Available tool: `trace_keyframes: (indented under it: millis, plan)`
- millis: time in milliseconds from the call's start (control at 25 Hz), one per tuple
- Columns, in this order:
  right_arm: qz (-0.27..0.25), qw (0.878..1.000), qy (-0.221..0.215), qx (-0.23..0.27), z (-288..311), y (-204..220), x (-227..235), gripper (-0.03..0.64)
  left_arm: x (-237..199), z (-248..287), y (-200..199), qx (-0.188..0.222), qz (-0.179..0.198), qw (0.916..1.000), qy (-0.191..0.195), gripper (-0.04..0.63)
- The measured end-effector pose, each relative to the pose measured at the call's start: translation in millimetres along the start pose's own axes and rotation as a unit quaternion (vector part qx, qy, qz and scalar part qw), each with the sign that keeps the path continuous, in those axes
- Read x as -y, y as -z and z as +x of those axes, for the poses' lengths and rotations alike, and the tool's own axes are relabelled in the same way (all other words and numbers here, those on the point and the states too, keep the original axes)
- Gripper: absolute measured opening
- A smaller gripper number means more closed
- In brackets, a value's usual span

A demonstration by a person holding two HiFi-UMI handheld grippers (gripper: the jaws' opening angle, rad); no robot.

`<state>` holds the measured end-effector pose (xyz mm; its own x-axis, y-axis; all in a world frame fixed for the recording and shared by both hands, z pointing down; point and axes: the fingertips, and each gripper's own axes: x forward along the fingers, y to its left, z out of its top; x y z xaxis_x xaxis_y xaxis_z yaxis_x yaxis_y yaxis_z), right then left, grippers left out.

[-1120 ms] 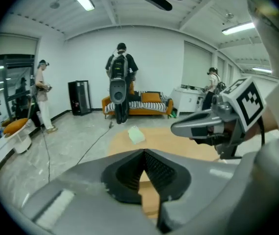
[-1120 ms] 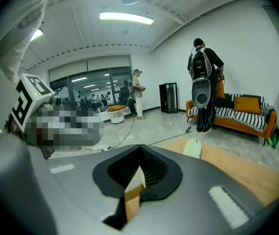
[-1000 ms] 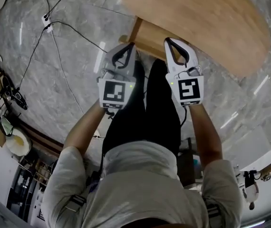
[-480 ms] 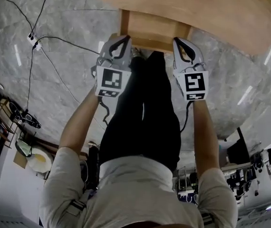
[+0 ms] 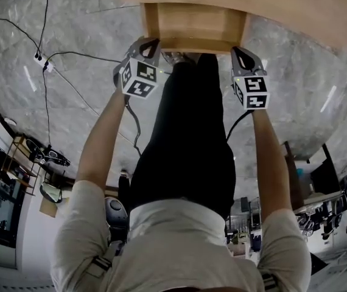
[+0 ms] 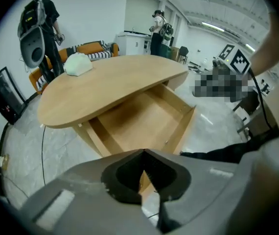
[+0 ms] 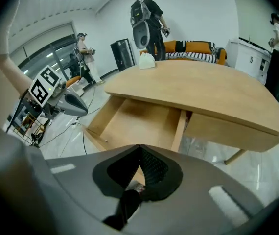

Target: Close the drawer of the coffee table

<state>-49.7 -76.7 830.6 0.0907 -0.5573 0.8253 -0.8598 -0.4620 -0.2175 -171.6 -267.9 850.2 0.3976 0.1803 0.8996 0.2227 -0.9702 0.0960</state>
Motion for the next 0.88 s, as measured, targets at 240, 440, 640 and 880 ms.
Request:
trace_keyframes:
  millis: [240,440,640,880]
  plan:
    - [-0.149,0.986,0.046,-0.065,-3.3,38.6,16.1,0.008,-6.7,4.1,42.8,-0.068,0.087,0.9939,-0.006,0.021]
    - [-0.301,0.943,0.024,-0.141,3.7,70.6,18.1,0.167,-11.0,1.4,77.4,-0.123,0.189,0.9742,0.000,0.068]
    - [-0.361,0.914,0.021,-0.183,18.2,81.3,20.5,0.176,-9.7,8.6,93.2,-0.147,0.241,0.9592,0.002,0.164]
    - [-0.379,0.900,0.015,-0.213,33.5,87.3,23.2,0.166,-9.2,18.5,96.1,-0.164,0.251,0.9537,0.022,0.164]
